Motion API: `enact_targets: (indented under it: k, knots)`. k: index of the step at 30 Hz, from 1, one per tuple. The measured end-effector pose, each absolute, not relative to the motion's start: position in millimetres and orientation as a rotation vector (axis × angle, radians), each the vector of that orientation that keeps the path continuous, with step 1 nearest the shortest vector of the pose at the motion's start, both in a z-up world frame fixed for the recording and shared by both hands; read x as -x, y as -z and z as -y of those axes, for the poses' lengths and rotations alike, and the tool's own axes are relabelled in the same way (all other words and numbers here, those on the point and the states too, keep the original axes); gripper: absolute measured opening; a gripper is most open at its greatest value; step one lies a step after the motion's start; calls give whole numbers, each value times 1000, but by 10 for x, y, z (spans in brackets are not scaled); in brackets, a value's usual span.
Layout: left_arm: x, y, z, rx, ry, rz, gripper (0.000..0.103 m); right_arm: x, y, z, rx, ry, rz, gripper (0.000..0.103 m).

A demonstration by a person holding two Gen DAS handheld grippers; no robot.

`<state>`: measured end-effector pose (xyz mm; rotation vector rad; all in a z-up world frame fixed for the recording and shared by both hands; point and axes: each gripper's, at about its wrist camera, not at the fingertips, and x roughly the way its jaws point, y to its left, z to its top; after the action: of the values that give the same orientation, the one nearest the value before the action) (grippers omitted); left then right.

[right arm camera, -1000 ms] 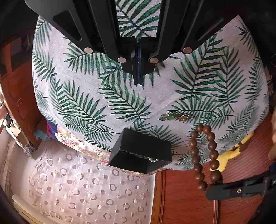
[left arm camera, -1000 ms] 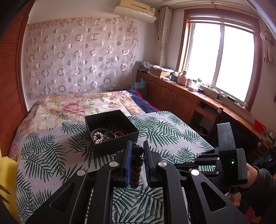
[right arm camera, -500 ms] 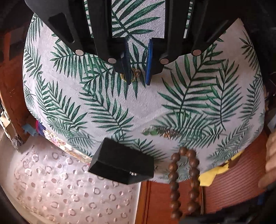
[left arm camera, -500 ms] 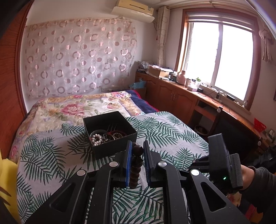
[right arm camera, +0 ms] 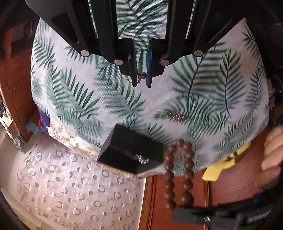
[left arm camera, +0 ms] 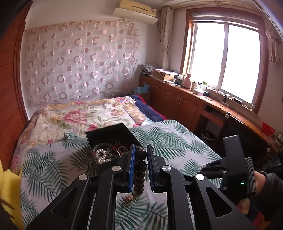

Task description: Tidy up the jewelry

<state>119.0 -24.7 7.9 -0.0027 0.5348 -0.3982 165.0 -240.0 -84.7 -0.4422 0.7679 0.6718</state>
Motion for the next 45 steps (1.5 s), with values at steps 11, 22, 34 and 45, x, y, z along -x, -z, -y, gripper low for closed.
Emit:
enact_targets:
  k: [11,22,34,45]
  knots:
    - [-1994,-260,277,-22,334,-570,12,-2245,336,2130,353,-684,-634,12]
    - [-2488,111,124,22,265,-676,24,-2965,621,1812,282,-653,-712,12]
    - [-2103,228,-39,-2,211,-646,78,-3007,665,1898,218,-633,-693,34]
    - [-1697,481,-94,4,216,-673,90,-2376,766,2055,195,-729,-738,34]
